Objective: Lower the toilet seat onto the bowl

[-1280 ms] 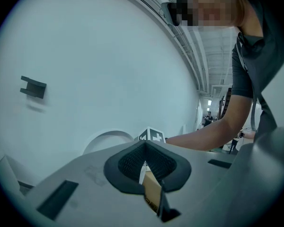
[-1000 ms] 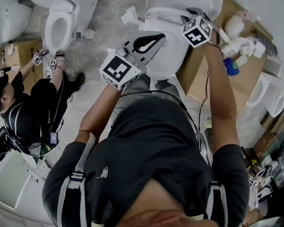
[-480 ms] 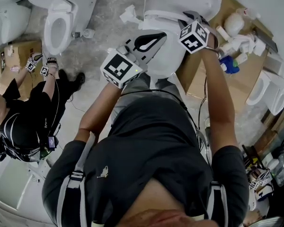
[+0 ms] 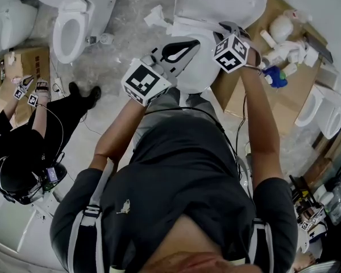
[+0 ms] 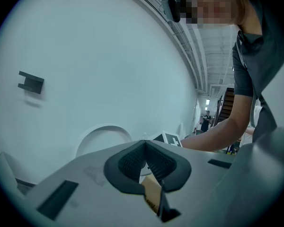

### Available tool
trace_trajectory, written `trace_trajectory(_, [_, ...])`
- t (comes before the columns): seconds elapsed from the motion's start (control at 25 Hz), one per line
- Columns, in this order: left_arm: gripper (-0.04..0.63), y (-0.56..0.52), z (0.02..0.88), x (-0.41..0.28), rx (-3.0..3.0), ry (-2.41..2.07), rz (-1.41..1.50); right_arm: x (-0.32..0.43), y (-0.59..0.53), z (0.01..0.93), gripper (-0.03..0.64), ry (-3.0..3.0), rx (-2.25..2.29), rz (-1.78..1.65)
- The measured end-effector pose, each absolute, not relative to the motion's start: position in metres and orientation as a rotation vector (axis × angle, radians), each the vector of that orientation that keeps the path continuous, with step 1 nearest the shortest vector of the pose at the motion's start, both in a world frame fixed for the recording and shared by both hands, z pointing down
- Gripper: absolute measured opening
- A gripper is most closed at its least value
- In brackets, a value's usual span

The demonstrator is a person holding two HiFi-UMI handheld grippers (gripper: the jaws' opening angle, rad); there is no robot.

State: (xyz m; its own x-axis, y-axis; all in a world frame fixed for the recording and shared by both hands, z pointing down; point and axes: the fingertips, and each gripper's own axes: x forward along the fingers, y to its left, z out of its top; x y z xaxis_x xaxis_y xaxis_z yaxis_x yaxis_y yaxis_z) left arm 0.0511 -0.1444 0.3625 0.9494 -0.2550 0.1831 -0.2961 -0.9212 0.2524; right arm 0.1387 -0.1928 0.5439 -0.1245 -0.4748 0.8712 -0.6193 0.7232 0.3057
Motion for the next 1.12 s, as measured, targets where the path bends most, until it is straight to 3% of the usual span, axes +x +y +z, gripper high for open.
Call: trace_trajectory(1.12, [0.005,-0.118,0.379,0.025,2.795,-0.433,0.222,0.064,-0.027,0.620,0.158,-1.793,0.467,0.298])
